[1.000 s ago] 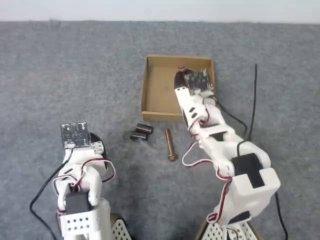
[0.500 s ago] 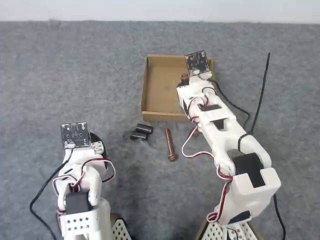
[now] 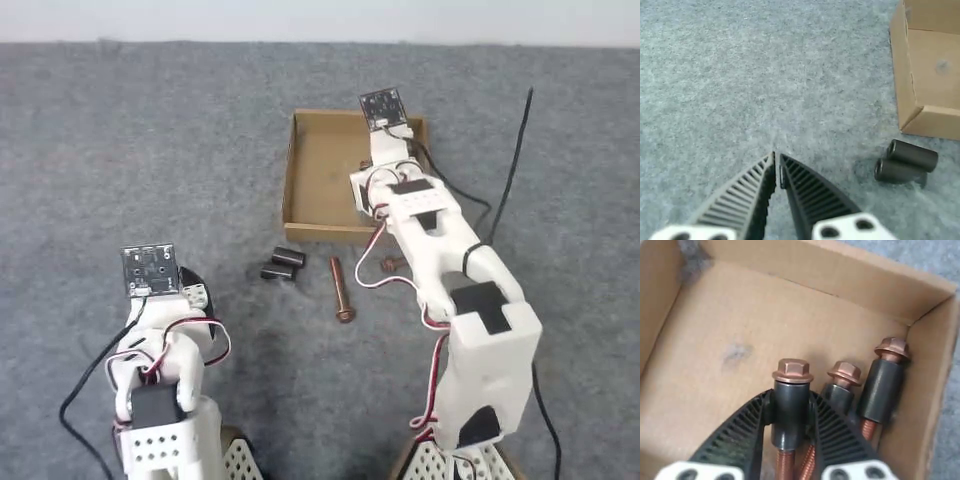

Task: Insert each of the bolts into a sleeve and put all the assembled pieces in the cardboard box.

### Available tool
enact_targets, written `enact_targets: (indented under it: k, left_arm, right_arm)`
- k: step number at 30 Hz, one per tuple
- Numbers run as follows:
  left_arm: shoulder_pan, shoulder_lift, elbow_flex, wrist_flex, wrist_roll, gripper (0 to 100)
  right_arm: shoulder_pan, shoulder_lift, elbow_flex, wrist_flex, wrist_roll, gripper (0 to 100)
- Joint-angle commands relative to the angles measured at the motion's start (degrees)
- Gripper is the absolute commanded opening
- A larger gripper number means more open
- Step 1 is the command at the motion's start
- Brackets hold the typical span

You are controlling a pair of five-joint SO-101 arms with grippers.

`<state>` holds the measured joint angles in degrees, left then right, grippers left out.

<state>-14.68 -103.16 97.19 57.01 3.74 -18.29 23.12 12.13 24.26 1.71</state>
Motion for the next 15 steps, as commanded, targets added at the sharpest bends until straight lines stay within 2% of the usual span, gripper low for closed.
enact_targets:
  k: [1,8,13,15]
  left_arm:
    - [0.0,-1.3,-0.7,0.3,-0.7,1]
    - [0.0,-1.3,-0.7,0.3,-0.7,1]
    - [0.0,-1.3,-0.7,0.3,-0.7,1]
    - [0.0,-1.3,-0.7,0.3,-0.7,1]
  right_arm:
    - [0.7,-1.6,-4.5,0.6,-0.5,1.0]
    - [0.6,-1.7,-5.2,3.1,-0.1,1.3]
    - [0.6,-1.6,-9.1,11.8,-0.1,14.7]
    - [0.6,-1.6,-10.7,14.3,-0.4,16.2]
